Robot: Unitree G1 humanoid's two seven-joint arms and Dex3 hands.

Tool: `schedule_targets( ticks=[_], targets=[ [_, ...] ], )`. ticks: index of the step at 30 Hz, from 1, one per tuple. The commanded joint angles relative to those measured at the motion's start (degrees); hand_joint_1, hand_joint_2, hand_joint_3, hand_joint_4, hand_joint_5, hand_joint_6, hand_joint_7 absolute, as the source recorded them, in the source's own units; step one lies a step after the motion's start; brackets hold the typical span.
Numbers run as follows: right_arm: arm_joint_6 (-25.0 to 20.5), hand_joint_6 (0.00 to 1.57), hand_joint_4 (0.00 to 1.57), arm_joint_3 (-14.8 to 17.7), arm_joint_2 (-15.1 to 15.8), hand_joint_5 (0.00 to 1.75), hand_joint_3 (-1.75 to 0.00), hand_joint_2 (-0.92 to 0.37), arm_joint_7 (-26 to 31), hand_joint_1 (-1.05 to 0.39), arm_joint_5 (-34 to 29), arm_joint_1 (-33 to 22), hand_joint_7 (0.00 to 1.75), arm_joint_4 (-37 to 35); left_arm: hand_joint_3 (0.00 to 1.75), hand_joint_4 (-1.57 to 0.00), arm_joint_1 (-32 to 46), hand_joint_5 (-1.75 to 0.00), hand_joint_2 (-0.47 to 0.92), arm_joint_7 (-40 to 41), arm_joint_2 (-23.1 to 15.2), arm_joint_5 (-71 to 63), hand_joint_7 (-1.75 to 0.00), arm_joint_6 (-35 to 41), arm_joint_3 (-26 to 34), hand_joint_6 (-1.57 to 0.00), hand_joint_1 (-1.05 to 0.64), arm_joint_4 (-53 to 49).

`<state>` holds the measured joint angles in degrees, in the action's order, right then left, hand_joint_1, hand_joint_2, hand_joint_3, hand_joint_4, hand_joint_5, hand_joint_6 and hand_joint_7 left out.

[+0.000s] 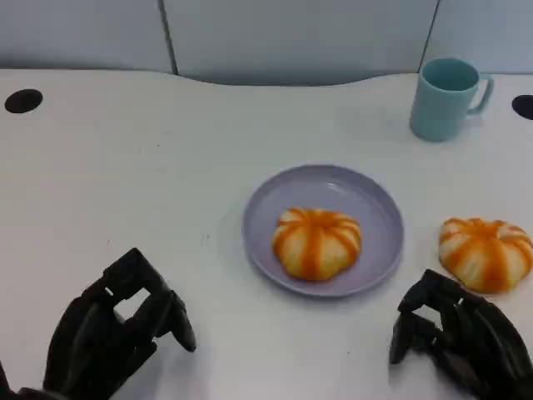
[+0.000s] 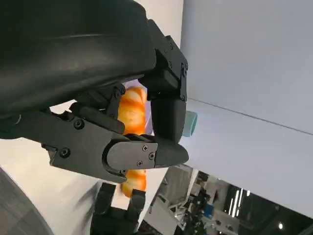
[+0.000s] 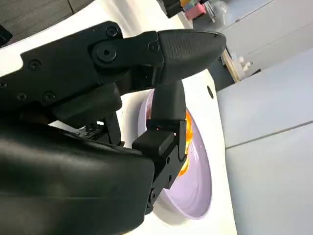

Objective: Grasp the bread from the table and place it into the plate.

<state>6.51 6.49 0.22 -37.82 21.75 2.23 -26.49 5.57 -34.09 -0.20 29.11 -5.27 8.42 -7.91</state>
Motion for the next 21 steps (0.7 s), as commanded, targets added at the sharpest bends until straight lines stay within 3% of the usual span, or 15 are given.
schedule_targets(
  ticks=[1, 9, 21],
  targets=[
    [0.36, 0.62, 0.62, 0.80, 1.39, 1.73, -0.35, -0.92, 0.39, -0.56, -0.08, -0.30, 1.38, 0.60, 0.36, -0.80, 1.03, -1.75, 0.92, 0.12, -0.71, -0.52, -1.75, -0.17, 0.56, -0.55, -0.52, -1.24],
    [0.67, 0.61, 0.61, 1.23, 1.77, 1.74, -0.33, -0.92, -0.01, -0.57, 0.33, -0.08, 1.39, -0.15, 0.34, -0.81, -0.72, -1.75, 0.92, -1.93, -0.56, -1.19, -1.75, -4.80, 1.04, -0.56, -0.54, -7.32],
    [5.50, 0.58, 0.66, 3.42, 2.54, 1.75, -0.37, -0.92, -2.65, -0.55, 0.29, 3.64, 1.48, -8.99, 0.31, -0.82, -2.69, -1.75, 0.92, -2.09, -0.33, -1.47, -1.75, -4.48, 0.79, -0.58, -0.53, -10.66]
  ],
)
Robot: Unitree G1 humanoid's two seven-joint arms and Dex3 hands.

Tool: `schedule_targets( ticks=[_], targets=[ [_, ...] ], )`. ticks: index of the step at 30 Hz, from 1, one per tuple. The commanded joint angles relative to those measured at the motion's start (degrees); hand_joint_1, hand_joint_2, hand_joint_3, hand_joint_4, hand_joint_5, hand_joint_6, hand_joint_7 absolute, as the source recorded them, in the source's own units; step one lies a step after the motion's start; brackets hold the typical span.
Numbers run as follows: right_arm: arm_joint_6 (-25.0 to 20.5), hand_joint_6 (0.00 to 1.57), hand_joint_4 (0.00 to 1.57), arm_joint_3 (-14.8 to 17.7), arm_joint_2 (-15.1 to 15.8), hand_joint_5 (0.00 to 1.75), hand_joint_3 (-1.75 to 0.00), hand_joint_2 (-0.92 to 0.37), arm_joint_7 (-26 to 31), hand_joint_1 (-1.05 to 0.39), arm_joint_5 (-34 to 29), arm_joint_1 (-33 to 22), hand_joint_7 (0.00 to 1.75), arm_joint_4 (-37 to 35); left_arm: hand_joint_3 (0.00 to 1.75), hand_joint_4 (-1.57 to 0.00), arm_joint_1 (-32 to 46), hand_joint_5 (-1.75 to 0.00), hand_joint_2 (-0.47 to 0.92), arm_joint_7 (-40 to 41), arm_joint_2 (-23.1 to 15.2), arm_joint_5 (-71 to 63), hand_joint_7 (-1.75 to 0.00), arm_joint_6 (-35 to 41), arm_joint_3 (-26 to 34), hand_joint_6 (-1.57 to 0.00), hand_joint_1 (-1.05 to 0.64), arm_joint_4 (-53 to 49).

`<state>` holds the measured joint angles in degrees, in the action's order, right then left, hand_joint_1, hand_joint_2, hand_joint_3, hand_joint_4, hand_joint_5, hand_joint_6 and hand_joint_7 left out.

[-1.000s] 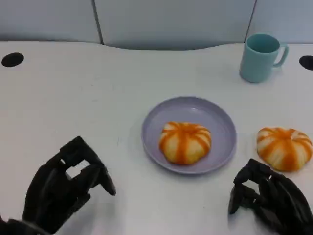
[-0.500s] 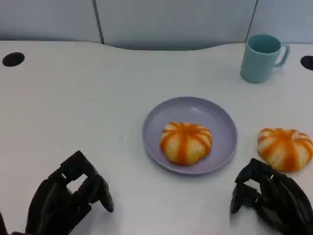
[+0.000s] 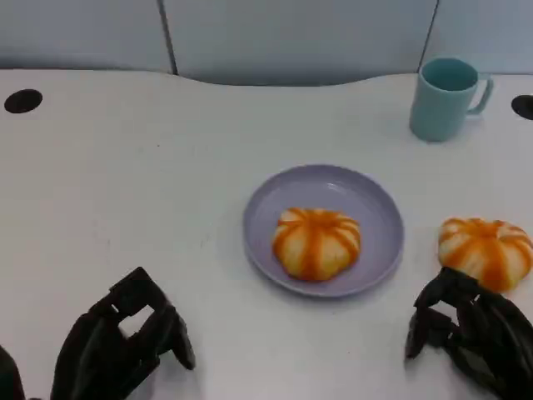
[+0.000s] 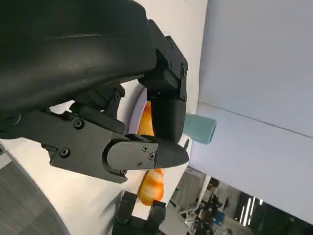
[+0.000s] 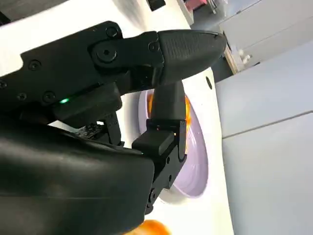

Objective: Grasp the bread from the table and place it into the plate.

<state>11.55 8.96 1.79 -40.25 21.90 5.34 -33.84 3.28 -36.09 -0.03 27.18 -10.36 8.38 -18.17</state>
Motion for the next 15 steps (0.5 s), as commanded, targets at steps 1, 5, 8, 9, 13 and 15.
schedule_targets(
  ticks=[1, 5, 8, 9, 13, 15],
  targets=[
    [0.46, 0.58, 0.66, 1.03, 0.84, 1.75, -0.37, -0.92, -0.31, -0.55, 0.34, 0.62, 1.49, -1.73, 0.31, -0.82, -0.41, -1.75, 0.92, -0.26, -0.48, 0.82, -1.74, 1.01, 0.89, -0.58, -0.52, -0.32],
    [0.98, 0.57, 0.67, 0.92, 0.61, 1.75, -0.39, -0.92, -0.56, -0.55, 0.21, 0.74, 1.50, -1.62, 0.31, -0.82, -0.36, -1.75, 0.92, -0.72, -0.81, 1.09, -1.74, 1.32, 1.01, -0.58, -0.53, 0.09],
    [1.40, 0.57, 0.67, 0.61, 0.57, 1.75, -0.40, -0.92, -0.07, -0.55, -0.44, 0.68, 1.50, -1.38, 0.30, -0.82, -0.40, -1.75, 0.92, -1.05, -0.90, 1.10, -1.75, 0.67, 1.31, -0.59, -0.54, 0.02],
    [1.16, 0.57, 0.67, 0.54, 0.60, 1.75, -0.39, -0.92, -0.20, -0.57, -0.40, 0.74, 1.50, -1.35, 0.31, -0.83, -0.44, -1.75, 0.92, -1.00, -0.78, 1.07, -1.75, 0.22, 1.50, -0.59, -0.53, -0.12],
    [1.67, 0.56, 0.65, 0.33, 0.65, 1.75, -0.37, -0.92, -0.40, -0.57, -0.62, 1.13, 1.50, -1.94, 0.32, -0.83, -0.79, -1.75, 0.92, -1.55, -0.63, 1.18, -1.74, -0.22, 1.89, -0.59, -0.54, -0.65],
    [2.70, 0.57, 0.65, 0.26, 0.75, 1.75, -0.37, -0.92, -0.08, -0.58, -1.22, 1.75, 1.50, -3.02, 0.33, -0.82, -1.21, -1.75, 0.92, -1.80, -0.63, 0.96, -1.74, -0.21, 1.93, -0.59, -0.54, -1.15]
  ],
)
